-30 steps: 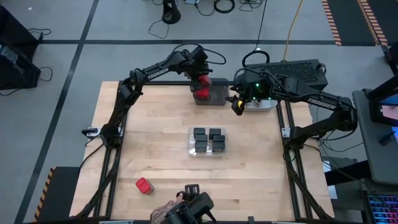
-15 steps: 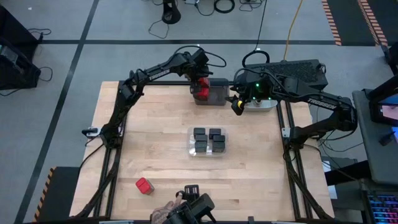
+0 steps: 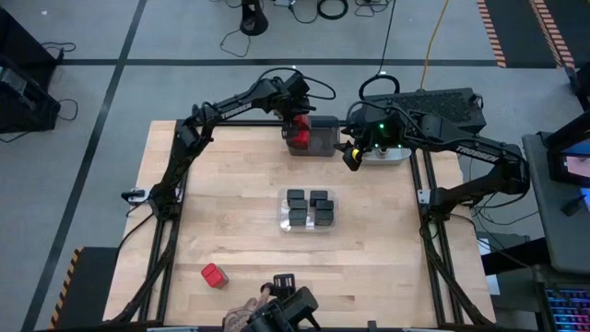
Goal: Sort spices by type
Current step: Put the red seasoning can into the black bin
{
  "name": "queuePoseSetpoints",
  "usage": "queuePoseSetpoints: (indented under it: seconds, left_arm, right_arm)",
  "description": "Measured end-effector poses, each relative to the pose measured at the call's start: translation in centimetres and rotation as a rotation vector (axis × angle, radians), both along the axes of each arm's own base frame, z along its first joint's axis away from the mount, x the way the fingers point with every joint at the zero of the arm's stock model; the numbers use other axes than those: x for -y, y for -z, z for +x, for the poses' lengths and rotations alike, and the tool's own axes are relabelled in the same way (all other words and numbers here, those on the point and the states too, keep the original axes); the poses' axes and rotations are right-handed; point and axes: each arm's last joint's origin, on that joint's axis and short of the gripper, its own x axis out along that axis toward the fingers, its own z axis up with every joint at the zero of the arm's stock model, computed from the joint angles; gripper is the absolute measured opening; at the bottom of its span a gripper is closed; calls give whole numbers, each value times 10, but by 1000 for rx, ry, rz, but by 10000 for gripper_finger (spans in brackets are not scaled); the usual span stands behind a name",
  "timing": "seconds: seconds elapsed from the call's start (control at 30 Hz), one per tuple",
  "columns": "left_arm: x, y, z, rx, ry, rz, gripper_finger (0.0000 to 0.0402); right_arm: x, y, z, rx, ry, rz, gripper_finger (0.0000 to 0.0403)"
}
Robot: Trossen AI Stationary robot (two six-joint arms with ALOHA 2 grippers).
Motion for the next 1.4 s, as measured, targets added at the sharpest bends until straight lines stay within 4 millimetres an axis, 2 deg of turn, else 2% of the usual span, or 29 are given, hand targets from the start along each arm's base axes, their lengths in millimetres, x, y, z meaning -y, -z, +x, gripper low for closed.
queuePoseSetpoints:
  seconds: [1.4]
  left_arm:
    - [2, 1, -2, -19, 0, -30, 245]
  right_arm:
    - [0, 0, 0, -2, -3, -3, 235]
